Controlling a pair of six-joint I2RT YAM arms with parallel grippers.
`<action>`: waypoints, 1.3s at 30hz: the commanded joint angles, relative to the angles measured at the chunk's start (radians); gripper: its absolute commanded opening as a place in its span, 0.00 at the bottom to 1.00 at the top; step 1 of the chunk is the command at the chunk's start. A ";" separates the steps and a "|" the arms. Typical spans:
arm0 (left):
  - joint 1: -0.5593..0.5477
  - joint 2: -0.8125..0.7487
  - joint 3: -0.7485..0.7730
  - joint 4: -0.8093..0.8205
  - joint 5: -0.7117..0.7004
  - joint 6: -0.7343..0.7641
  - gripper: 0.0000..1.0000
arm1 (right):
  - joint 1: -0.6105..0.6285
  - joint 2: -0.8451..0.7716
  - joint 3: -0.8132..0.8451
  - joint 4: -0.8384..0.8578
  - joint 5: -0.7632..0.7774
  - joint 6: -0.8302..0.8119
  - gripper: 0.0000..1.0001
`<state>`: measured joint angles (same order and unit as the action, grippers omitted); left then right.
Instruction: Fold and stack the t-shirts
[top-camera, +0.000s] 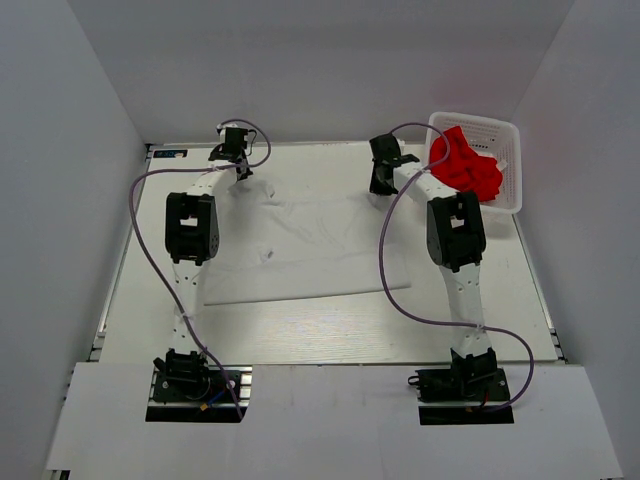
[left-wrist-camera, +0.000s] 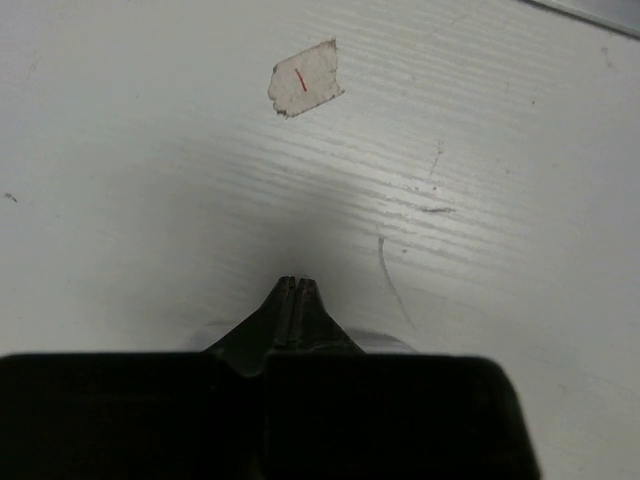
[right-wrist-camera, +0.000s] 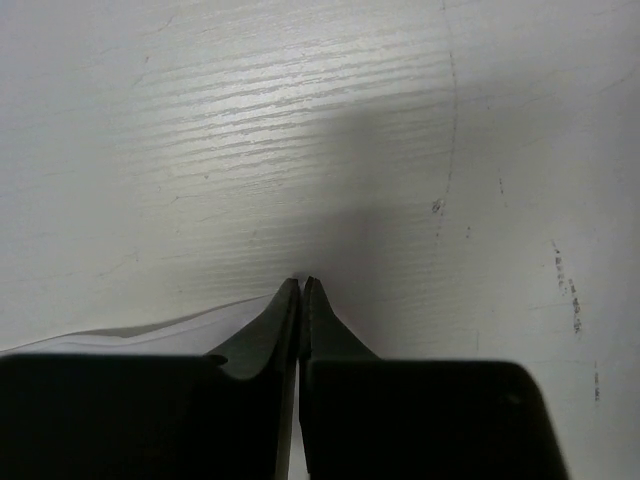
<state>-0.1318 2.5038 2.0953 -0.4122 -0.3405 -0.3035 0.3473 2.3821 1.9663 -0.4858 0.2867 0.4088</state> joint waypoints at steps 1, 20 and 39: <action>0.004 -0.126 -0.037 -0.019 -0.009 0.000 0.00 | 0.002 -0.069 -0.041 0.041 0.025 0.016 0.00; -0.015 -0.732 -0.773 0.067 0.014 -0.173 0.00 | 0.038 -0.457 -0.506 0.263 0.084 0.022 0.00; -0.015 -1.294 -1.330 0.006 0.064 -0.344 0.00 | 0.038 -0.666 -0.771 0.334 0.068 0.024 0.00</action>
<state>-0.1455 1.2522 0.8124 -0.3977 -0.3099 -0.6224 0.3866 1.7729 1.2140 -0.2008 0.3622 0.4301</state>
